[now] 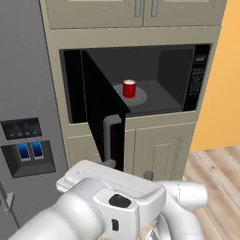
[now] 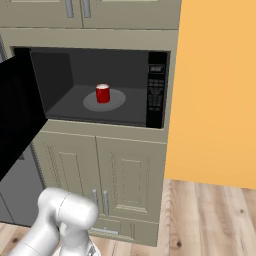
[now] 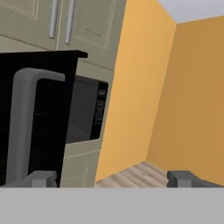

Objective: Pick the mug from the counter and place it inside the microwave. Then close the microwave.

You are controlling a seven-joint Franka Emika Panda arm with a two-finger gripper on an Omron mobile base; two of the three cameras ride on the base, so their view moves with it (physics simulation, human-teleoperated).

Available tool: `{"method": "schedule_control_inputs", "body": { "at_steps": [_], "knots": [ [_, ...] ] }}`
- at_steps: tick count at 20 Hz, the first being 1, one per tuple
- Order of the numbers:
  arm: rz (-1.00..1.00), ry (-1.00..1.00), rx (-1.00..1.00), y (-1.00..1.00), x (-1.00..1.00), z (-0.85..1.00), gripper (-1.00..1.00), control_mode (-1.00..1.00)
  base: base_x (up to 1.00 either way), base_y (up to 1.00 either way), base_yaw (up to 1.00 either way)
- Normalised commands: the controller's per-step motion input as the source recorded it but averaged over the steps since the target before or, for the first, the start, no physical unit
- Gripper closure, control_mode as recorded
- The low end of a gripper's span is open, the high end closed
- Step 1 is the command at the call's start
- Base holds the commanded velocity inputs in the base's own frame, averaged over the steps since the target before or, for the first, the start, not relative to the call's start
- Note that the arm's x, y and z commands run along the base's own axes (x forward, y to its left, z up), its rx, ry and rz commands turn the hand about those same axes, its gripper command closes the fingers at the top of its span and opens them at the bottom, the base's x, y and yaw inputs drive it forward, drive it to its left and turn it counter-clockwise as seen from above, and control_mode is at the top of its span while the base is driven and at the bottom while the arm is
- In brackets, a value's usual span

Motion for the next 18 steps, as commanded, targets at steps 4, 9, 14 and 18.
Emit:
{"method": "schedule_control_inputs", "body": {
  "at_steps": [4,9,14,18],
  "knots": [
    [0.00,0.00,0.00,0.12,0.16,0.00,-1.00,-1.00,0.00,0.00,0.00],
    [0.00,0.00,-0.01,0.28,0.03,-0.07,-1.00,-1.00,0.00,0.00,0.00],
    [-0.04,0.00,-0.01,0.13,0.01,-0.17,-1.00,-1.00,0.00,0.00,0.00],
    [-0.10,0.00,-0.01,0.06,0.13,-0.19,-1.00,-1.00,0.00,0.00,0.00]
  ]
}}
